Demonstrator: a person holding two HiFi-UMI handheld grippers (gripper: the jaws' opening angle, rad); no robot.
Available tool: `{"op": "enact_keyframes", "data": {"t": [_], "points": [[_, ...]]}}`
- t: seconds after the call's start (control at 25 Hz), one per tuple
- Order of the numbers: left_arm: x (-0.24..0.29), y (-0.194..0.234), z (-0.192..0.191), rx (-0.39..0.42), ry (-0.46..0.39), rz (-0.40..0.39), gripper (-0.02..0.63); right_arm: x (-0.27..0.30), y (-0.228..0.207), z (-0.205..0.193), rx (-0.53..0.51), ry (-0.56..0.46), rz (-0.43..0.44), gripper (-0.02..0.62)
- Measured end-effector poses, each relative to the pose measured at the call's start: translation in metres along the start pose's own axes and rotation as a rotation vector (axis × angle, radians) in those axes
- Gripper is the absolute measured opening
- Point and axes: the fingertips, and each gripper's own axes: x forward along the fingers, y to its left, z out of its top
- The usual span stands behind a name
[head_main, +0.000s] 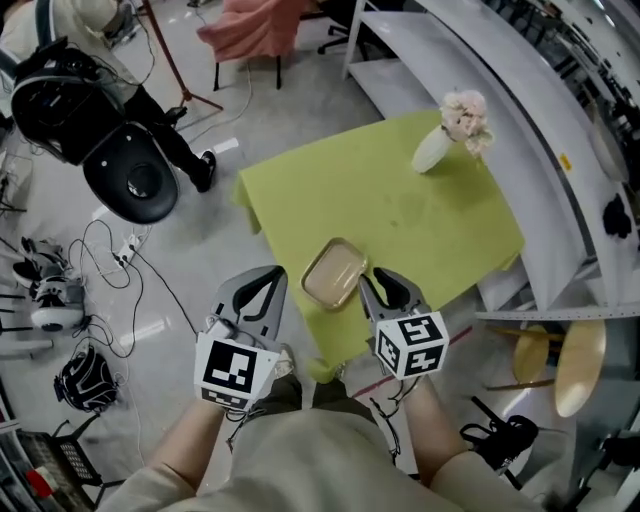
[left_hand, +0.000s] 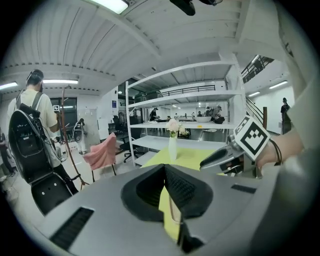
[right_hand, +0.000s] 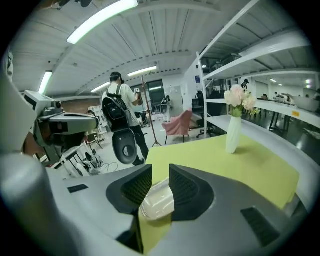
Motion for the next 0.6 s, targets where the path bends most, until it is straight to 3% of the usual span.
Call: {"op": "enact_keyframes", "data": {"t": [0.28, 0.6], "points": [[0.022, -0.008, -0.048, -0.007, 0.098, -0.04, 0.006, 0.037, -0.01, -0.073, 0.082, 0.142, -0.019, 0.121], [0.017, -0.016, -0.087, -0.071, 0.176, -0.043, 0.006, 0.067, -0.016, -0.127, 0.297, 0.224, -0.057, 0.155]]}}
